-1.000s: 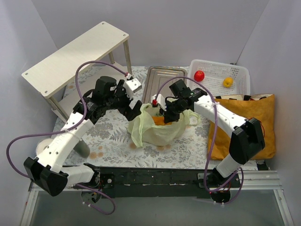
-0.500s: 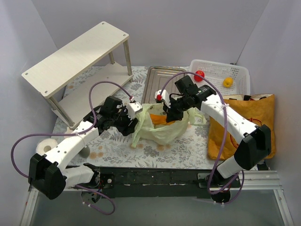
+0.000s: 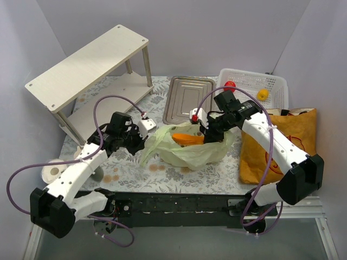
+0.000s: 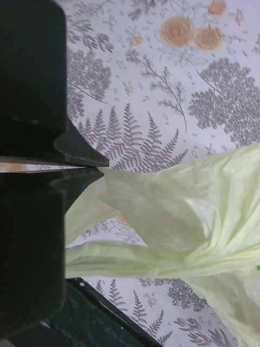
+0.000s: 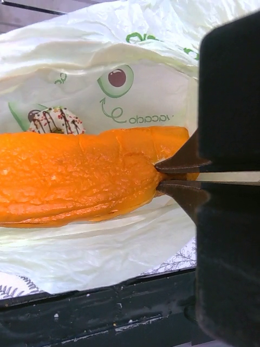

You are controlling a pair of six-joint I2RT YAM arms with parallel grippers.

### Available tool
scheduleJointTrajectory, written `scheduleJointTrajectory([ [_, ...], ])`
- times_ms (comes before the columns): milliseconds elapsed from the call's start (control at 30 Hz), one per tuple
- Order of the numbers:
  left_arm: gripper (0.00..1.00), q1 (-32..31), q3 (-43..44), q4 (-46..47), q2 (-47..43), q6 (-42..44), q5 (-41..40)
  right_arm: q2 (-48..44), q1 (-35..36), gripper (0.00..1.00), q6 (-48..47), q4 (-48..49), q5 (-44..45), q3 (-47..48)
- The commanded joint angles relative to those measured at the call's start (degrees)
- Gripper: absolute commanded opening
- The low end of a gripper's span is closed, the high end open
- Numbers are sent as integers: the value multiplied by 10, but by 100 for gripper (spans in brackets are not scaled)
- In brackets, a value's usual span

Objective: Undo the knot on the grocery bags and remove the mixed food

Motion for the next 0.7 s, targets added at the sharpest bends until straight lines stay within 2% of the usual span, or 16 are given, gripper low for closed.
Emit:
scheduleJointTrajectory([
  [0,0,22,30,-55,-62,37,-27,-34,-4,1,-15,0,-30,4],
  [200,0,30,40,-84,-50,33,-35,-62,-21,1,-36,-16,-137,58],
  [233,33,30,53,-74,-50,8,-38,-65,-20,1,-29,-6,-150,57],
  [267,46,30,69,-57,-43,-8,-41,-65,-21,1,-15,17,-178,58],
  [333,63,30,154,-50,-26,-43,-33,-49,-22,1,49,42,-229,77],
  [400,66,30,231,-71,17,-51,14,-34,-22,1,131,84,-268,96],
  [433,68,30,306,-77,31,-57,25,-27,-23,1,157,104,-299,100],
  [533,71,30,446,-92,93,-76,64,-16,-25,1,223,172,-330,98],
  [667,72,29,550,-141,146,-31,144,15,-41,1,261,196,-368,104],
])
